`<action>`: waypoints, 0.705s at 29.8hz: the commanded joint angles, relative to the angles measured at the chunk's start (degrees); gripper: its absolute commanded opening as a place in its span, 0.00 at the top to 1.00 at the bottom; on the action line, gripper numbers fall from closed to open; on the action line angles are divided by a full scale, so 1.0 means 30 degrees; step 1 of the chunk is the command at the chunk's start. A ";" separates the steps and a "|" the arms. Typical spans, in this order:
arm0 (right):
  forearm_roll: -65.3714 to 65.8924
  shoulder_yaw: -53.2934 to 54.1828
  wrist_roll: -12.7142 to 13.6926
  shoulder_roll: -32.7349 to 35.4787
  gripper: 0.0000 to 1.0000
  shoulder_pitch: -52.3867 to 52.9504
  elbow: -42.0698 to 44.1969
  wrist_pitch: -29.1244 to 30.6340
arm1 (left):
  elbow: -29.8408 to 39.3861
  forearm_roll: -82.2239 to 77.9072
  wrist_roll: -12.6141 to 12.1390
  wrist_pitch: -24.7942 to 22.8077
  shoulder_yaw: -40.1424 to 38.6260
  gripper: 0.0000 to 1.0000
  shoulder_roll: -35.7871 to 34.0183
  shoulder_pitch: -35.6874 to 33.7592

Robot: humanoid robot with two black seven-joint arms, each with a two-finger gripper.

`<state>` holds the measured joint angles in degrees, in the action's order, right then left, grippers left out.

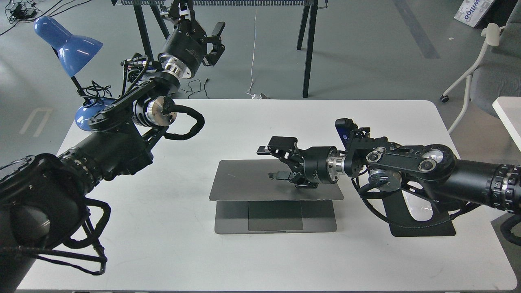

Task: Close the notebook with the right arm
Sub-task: 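Push the laptop screen down toward the keyboard with the right gripper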

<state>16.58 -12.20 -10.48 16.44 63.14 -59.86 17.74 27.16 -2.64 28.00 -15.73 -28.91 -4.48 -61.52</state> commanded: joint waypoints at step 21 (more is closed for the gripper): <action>0.2148 -0.0034 0.0417 -0.0530 0.00 -0.2767 0.1465 -0.0816 | 0.0000 0.0000 0.0000 -0.0001 0.0028 0.00 0.0029 0.0000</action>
<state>22.99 -12.30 -9.23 14.88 54.65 -55.45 15.32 27.16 -2.64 28.00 -15.73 -28.82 -4.48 -61.52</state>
